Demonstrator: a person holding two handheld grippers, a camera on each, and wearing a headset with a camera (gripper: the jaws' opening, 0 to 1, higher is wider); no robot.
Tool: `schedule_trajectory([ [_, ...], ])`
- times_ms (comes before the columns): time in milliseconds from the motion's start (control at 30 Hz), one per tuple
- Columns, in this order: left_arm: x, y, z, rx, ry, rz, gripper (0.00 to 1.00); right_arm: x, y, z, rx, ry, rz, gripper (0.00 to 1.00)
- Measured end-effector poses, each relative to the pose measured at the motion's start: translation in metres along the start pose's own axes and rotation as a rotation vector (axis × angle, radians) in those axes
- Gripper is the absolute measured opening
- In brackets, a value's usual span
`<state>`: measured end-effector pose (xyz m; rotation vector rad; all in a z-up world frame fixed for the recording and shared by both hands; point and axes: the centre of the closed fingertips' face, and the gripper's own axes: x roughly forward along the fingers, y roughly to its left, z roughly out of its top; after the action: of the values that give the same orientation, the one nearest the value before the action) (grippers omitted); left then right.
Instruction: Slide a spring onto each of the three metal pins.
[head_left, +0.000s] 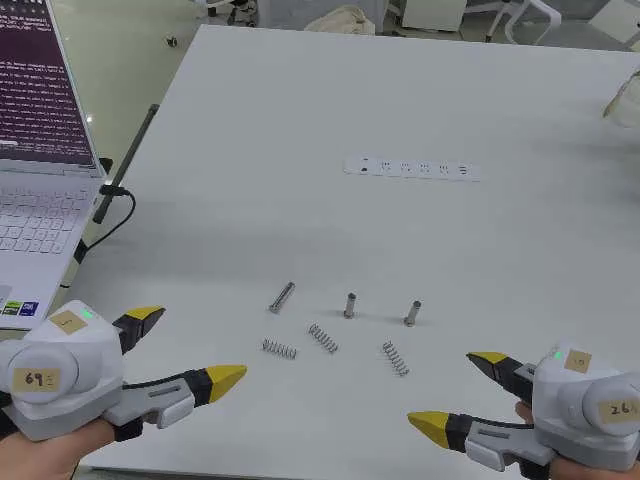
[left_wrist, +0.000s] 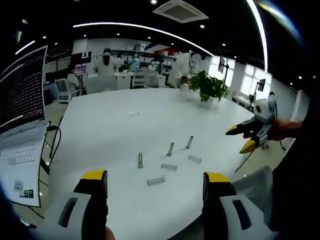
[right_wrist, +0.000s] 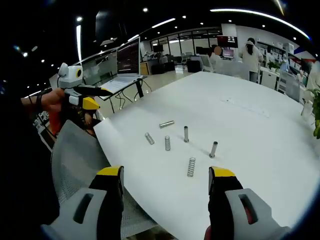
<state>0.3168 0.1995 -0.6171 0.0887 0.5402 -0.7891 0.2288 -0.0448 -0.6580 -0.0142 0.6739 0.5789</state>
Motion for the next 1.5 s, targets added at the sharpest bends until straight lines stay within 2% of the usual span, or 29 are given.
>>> schedule_trajectory([
  [567,0.0000,0.0021,0.0032,0.006,-0.006,0.003,0.75,-0.0024,-0.0038,0.0001,0.011,-0.008,-0.012,0.69],
  [1500,-0.0006,0.0036,0.0039,-0.002,-0.010,0.005,0.74,0.0014,0.0036,0.0007,0.002,0.005,0.010,0.69],
])
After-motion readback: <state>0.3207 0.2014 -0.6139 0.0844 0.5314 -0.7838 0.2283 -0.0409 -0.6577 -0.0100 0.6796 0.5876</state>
